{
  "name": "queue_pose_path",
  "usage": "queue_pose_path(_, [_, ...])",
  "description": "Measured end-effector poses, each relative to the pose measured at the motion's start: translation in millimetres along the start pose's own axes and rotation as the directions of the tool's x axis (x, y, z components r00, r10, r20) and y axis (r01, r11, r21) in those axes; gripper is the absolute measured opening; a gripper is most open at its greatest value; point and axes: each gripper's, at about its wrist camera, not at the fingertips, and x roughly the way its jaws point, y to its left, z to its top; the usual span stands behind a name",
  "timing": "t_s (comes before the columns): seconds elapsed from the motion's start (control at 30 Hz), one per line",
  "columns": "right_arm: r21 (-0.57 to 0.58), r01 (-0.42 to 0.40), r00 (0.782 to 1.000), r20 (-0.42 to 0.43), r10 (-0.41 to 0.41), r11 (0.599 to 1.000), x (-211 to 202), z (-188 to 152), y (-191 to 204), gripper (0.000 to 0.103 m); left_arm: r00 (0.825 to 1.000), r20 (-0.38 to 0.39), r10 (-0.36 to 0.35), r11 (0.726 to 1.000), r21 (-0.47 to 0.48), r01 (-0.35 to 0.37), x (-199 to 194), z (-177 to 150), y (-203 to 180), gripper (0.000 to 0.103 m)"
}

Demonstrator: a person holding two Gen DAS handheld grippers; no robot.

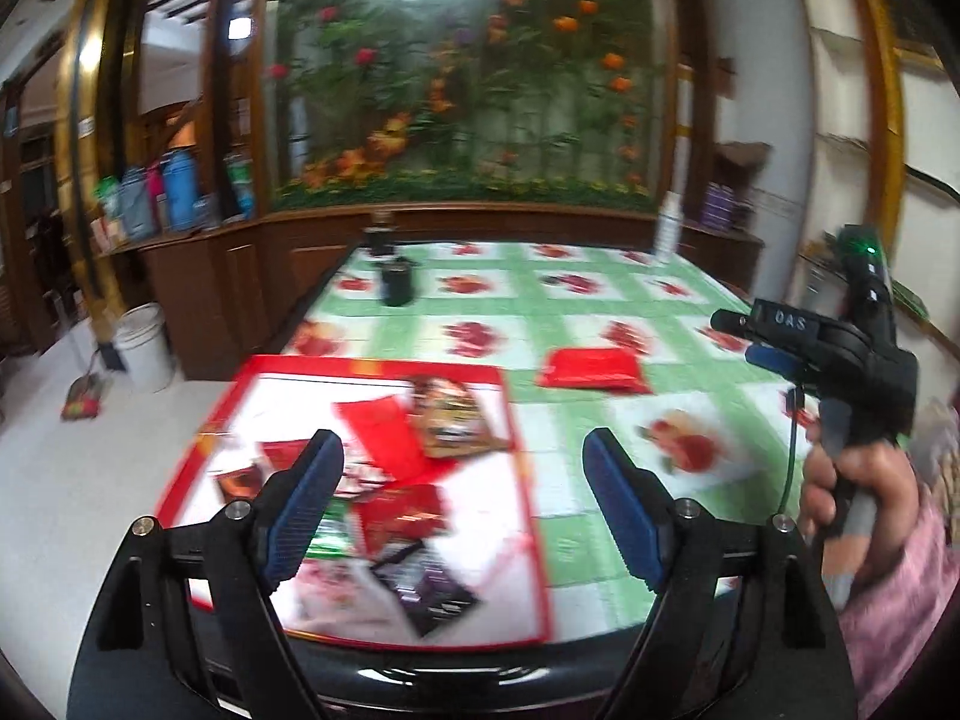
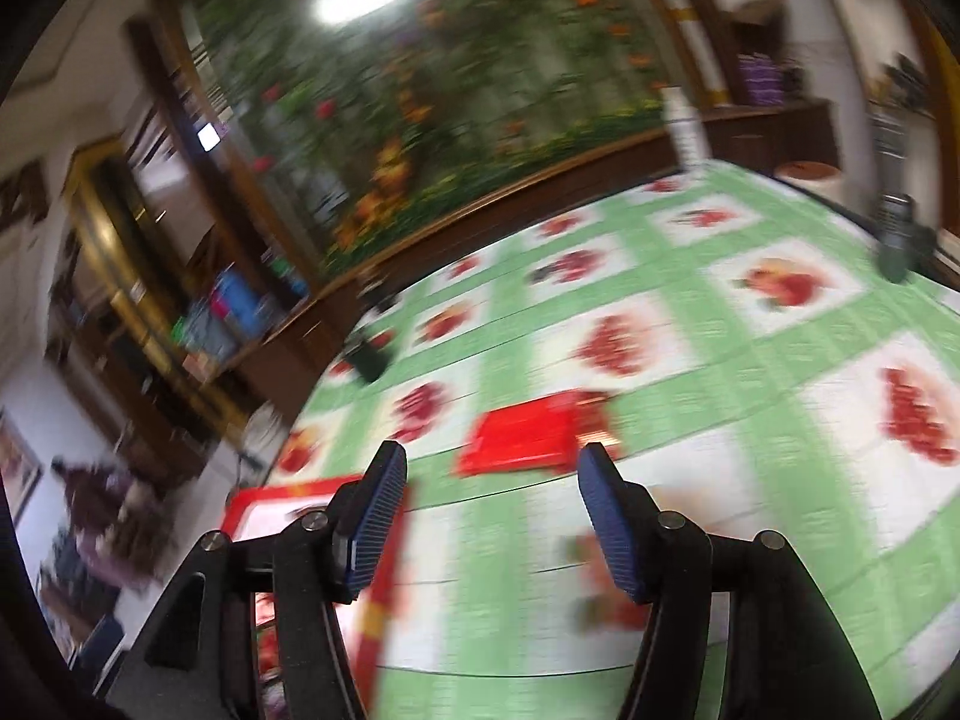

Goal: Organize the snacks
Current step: 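Move both grippers back from the tray to the remaining red packets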

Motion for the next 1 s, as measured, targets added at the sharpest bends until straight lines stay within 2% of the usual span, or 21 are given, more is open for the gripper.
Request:
queue_pose_path(0.13, [0.129, 0.063, 0.997, 0.038, -0.068, 0.990, -23.8, 14.2, -70.1, 0.064, 0.997, -0.043, -0.060, 0.997, 0.045, 0.062, 7.9, -5.0, -29.7, 0.083])
queue_pose_path(0.27, [0.240, 0.102, 0.987, 0.093, -0.128, 0.965, -50.3, 26.0, -131.4, 0.064, 0.993, -0.082, -0.084, 0.992, 0.087, 0.091, 15.9, -10.8, -55.4, 0.083])
queue_pose_path(0.43, [0.320, 0.101, 0.979, 0.136, -0.151, 0.942, -69.4, 37.9, -173.5, 0.064, 0.986, -0.129, -0.105, 0.981, 0.147, 0.124, 21.6, -18.7, -86.8, 0.083])
queue_pose_path(0.63, [0.299, 0.073, 0.983, 0.140, -0.120, 0.951, -64.7, 50.5, -175.1, 0.063, 0.981, -0.162, -0.109, 0.972, 0.190, 0.140, 28.4, -22.3, -108.7, 0.083])
queue_pose_path(1.0, [0.126, 0.010, 0.998, 0.052, -0.017, 0.992, -5.8, 68.0, -113.5, 0.064, 0.974, -0.211, -0.076, 0.975, 0.188, 0.117, 56.2, -18.1, -114.9, 0.083])
